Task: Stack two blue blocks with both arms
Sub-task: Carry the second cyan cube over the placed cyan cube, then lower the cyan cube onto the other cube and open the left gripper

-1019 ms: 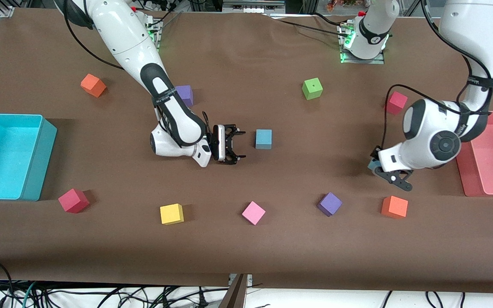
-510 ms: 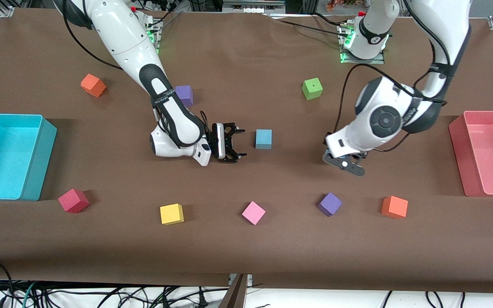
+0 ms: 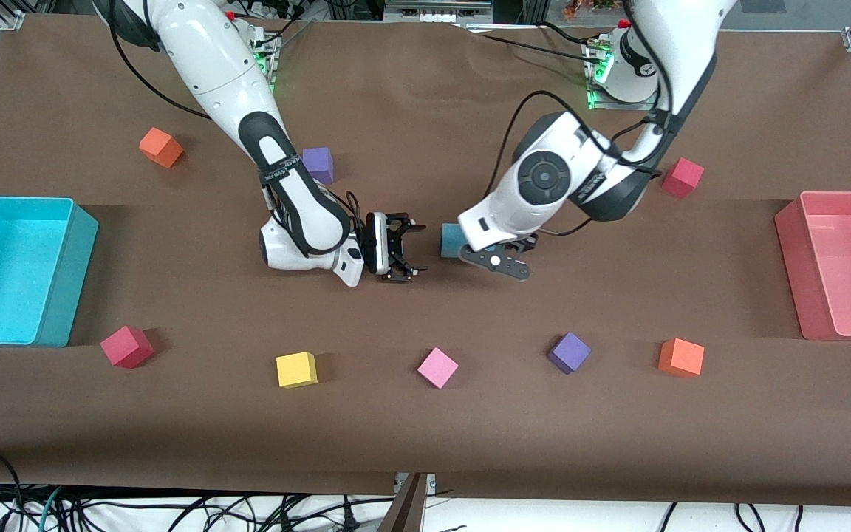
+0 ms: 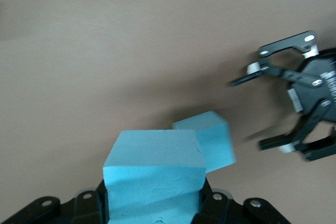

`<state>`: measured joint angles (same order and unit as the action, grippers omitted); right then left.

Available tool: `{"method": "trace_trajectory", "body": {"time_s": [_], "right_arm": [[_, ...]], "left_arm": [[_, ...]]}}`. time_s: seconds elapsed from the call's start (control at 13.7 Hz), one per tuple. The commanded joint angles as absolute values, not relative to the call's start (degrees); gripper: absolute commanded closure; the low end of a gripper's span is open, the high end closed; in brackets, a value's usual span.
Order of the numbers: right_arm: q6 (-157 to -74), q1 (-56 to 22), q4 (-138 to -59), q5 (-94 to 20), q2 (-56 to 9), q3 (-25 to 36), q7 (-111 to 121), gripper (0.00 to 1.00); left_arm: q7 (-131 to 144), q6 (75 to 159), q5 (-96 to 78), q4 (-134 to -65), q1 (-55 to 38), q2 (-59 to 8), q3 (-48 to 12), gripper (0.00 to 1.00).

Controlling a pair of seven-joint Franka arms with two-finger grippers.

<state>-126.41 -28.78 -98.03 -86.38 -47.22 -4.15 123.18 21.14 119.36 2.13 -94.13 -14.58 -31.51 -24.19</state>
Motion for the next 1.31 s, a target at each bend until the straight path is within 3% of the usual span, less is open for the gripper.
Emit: {"method": "trace_trajectory", "body": {"time_s": [0.0, 0.36, 0.87, 0.95, 1.09, 1.24], "right_arm": [[-126.2, -29.3, -98.1, -88.8, -47.2, -4.3, 124.8, 0.0], [-126.6, -29.8, -97.6, -89.2, -47.6, -4.2, 124.8, 0.0], [-126.6, -29.8, -97.6, -89.4, -47.7, -4.2, 124.8, 0.0], [-126.6, -29.8, -97.6, -89.4, -47.7, -4.2, 124.8, 0.0], [-126.6, -29.8, -97.6, -89.4, -47.9, -4.3, 124.8, 0.0], [-126.7, -29.9, -97.2, -89.4, -48.2, -4.3, 124.8, 0.0]], "left_arm": [[26.1, 118.6, 1.8, -90.4, -17.3, -36.4, -23.7, 0.88], [29.9, 123.1, 1.7, -90.7, -19.7, -38.3, -23.7, 0.89], [30.2, 122.7, 2.0, -92.6, -19.7, -38.3, -23.7, 0.88], [30.3, 122.7, 2.0, -92.6, -19.7, -38.2, -23.7, 0.83], [32.2, 122.6, 1.6, -92.6, -19.7, -38.1, -23.7, 0.01], [33.0, 122.4, 1.5, -92.5, -19.7, -37.8, -23.8, 0.0]]}}
